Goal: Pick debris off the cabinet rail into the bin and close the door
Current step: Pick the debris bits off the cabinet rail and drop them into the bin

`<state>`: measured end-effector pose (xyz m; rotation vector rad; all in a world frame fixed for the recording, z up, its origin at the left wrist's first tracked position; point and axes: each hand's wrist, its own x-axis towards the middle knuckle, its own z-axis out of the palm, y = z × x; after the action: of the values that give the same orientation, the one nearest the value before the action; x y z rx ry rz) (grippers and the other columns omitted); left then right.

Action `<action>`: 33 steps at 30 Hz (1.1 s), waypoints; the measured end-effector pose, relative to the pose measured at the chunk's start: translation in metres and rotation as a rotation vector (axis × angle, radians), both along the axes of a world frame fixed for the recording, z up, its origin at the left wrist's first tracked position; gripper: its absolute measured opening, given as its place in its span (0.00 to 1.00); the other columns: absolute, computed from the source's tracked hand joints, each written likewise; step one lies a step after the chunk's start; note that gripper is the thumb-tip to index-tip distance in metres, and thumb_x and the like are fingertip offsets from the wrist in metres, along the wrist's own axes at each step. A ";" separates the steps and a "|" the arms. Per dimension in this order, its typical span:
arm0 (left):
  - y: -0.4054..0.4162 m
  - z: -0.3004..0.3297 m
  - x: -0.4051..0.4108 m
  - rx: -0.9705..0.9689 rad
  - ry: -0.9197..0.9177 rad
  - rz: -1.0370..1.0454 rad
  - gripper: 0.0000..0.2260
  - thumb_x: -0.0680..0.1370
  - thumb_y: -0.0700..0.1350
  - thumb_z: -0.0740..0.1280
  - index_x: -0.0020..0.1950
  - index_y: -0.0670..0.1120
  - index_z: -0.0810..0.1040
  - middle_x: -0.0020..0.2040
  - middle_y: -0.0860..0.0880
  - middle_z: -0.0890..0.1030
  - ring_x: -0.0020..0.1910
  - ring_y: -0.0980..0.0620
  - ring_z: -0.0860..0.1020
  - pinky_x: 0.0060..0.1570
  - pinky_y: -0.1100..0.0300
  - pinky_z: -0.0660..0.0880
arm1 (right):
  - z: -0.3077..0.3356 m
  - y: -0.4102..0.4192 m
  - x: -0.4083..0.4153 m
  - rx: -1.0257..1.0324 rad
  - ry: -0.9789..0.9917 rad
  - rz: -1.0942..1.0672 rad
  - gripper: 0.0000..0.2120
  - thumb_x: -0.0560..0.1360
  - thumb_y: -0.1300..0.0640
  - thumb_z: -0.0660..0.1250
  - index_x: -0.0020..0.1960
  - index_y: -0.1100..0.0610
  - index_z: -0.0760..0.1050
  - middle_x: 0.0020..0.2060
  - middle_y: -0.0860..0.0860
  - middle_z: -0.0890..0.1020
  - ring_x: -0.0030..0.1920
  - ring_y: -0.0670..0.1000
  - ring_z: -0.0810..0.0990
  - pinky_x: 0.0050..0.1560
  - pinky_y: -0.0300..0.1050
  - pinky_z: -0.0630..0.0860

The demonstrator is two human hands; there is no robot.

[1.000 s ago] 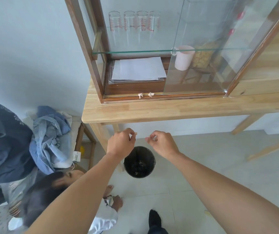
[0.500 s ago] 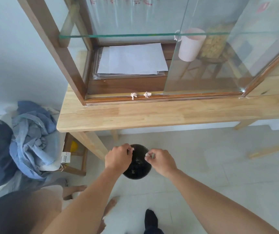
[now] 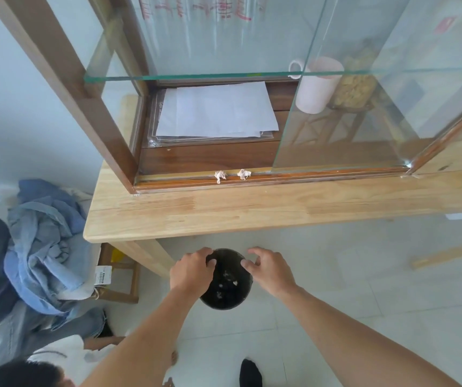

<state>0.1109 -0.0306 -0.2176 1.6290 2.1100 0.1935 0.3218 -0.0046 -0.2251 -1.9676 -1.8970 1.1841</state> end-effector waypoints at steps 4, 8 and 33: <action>-0.007 0.017 -0.004 0.032 -0.003 -0.026 0.15 0.83 0.57 0.62 0.69 0.60 0.78 0.50 0.53 0.86 0.49 0.47 0.84 0.48 0.50 0.83 | 0.019 -0.006 0.000 0.054 0.018 -0.034 0.20 0.82 0.41 0.70 0.71 0.47 0.81 0.46 0.45 0.85 0.53 0.51 0.87 0.57 0.47 0.81; -0.019 0.044 -0.006 0.120 -0.038 -0.061 0.17 0.82 0.61 0.62 0.69 0.60 0.79 0.45 0.56 0.85 0.47 0.49 0.84 0.47 0.50 0.82 | 0.045 -0.019 -0.005 0.143 0.082 -0.047 0.15 0.82 0.44 0.71 0.65 0.48 0.85 0.49 0.47 0.89 0.49 0.50 0.87 0.59 0.51 0.84; 0.039 0.177 0.010 0.552 -0.277 0.029 0.18 0.82 0.57 0.67 0.72 0.57 0.77 0.30 0.54 0.77 0.37 0.48 0.80 0.35 0.54 0.72 | 0.182 0.046 -0.034 0.514 0.240 -0.168 0.19 0.82 0.47 0.70 0.71 0.50 0.82 0.40 0.49 0.86 0.44 0.52 0.84 0.48 0.46 0.79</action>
<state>0.1207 0.0084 -0.0405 1.7306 1.9645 1.0254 0.2875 0.0414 -0.0431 -1.5908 -1.6650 0.7492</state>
